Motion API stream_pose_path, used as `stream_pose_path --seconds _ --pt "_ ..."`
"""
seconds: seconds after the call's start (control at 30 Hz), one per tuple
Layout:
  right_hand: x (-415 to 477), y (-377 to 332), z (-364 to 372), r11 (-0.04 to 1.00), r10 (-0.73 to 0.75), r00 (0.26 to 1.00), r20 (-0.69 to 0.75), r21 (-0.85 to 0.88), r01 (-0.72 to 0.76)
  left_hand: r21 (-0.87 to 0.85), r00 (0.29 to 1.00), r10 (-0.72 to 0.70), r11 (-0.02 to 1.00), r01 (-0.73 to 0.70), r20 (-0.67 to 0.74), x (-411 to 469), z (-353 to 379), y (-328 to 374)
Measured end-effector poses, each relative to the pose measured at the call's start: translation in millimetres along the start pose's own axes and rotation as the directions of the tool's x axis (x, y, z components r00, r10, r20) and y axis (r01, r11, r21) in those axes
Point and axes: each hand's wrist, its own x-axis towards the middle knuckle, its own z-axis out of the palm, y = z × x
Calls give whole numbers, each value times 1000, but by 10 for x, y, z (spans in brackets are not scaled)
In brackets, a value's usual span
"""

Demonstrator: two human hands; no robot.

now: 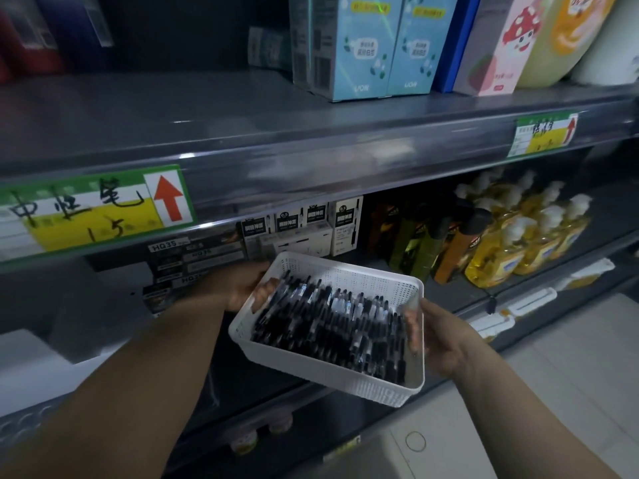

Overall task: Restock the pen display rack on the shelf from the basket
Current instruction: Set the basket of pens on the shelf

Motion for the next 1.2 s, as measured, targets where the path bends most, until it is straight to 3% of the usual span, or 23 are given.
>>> stream_pose_path --seconds 0.07,0.17,0.2,0.27,0.33,0.47,0.67,0.87,1.2 --pt "-67 1 24 998 -34 998 -49 -51 32 29 998 58 998 -57 -33 -119 11 -3" --pt "-137 -20 82 952 -188 962 -198 -277 129 382 977 132 922 -59 -167 -244 79 17" --pt "-186 -29 79 881 -291 925 -244 -445 159 486 958 203 870 -82 -203 -328 125 22" --pt "-295 -30 61 617 -520 826 -216 -764 189 660 876 440 721 -212 -199 -523 193 19" --pt "-396 5 49 430 -615 784 -87 -870 241 766 806 586 555 -324 -83 -736 231 -12" --pt "-659 84 53 348 -620 784 29 -885 309 814 867 498 516 -267 -32 -972 238 -191" --pt "-883 120 56 350 -608 792 54 -877 328 842 869 495 469 -265 -2 -965 482 -284" --pt "-931 96 73 263 -627 760 171 -872 413 889 900 432 431 -155 -52 -576 623 -318" --pt "-634 -86 -60 223 -633 747 204 -876 428 939 860 478 343 2 -176 -162 683 -316"
